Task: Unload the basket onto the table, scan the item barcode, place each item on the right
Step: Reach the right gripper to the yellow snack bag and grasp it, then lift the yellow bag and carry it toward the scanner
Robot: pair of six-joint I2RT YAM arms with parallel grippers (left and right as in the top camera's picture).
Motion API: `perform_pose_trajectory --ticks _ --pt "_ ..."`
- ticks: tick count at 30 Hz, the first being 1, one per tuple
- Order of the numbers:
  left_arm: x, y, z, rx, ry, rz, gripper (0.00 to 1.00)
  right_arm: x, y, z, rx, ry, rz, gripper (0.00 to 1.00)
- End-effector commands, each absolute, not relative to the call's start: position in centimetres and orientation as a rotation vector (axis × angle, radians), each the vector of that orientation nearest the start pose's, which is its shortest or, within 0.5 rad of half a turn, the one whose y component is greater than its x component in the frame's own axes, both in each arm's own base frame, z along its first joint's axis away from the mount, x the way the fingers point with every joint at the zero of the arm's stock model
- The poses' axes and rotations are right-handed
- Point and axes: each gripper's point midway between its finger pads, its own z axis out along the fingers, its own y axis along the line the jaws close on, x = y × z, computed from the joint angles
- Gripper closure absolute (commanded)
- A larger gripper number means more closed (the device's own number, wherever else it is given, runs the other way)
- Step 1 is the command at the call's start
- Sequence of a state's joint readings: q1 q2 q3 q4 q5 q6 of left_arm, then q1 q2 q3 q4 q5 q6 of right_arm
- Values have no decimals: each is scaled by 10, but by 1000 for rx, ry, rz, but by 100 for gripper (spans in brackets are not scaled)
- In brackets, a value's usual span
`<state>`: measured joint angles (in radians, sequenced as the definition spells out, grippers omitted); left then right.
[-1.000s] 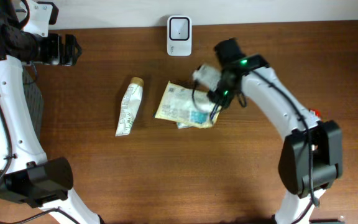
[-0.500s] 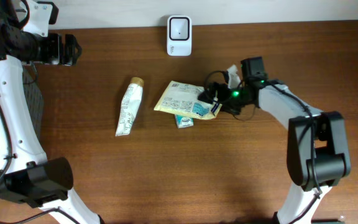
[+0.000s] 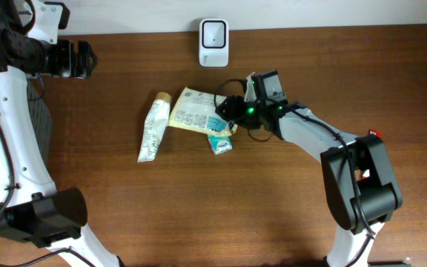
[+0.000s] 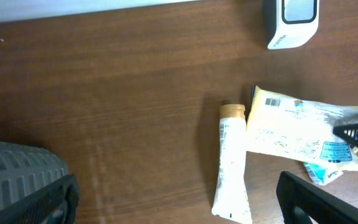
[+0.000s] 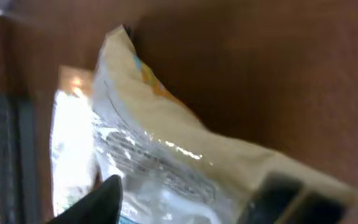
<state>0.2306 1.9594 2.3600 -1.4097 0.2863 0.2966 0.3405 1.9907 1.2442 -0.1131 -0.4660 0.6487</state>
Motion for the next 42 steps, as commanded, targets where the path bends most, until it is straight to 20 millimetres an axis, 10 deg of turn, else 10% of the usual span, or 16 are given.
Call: perform_pose_trajectory --ticks 1,5,11,17,24,25,26,27,29,33,36,42 --pt "446 57 315 198 2497 -147 1 446 263 71 40 2477 971 50" --pt "446 57 315 198 2497 -147 1 438 269 75 -40 2479 1047 96" --pt "446 57 315 198 2497 -147 1 416 198 98 -32 2700 932 96" --pt "446 57 315 198 2497 -147 1 417 69 97 32 2851 505 96" --pt "446 57 315 198 2497 -147 1 394 29 65 -266 2999 194 96" --pt "446 57 315 198 2497 -147 1 392 19 57 -271 3028 115 87" --pt "446 57 315 198 2497 -147 1 391 16 55 -269 3038 85 44" --pt "446 57 315 198 2497 -147 1 394 17 60 -253 3029 91 19" --pt "446 57 315 198 2497 -147 1 407 22 87 -214 2996 121 16" --pt "446 57 315 198 2497 -147 1 435 93 119 -58 2879 336 89" --pt "446 57 315 198 2497 -147 1 430 124 72 152 2926 172 96" --pt "446 57 315 199 2497 -147 1 422 121 -6 266 3026 -50 96"
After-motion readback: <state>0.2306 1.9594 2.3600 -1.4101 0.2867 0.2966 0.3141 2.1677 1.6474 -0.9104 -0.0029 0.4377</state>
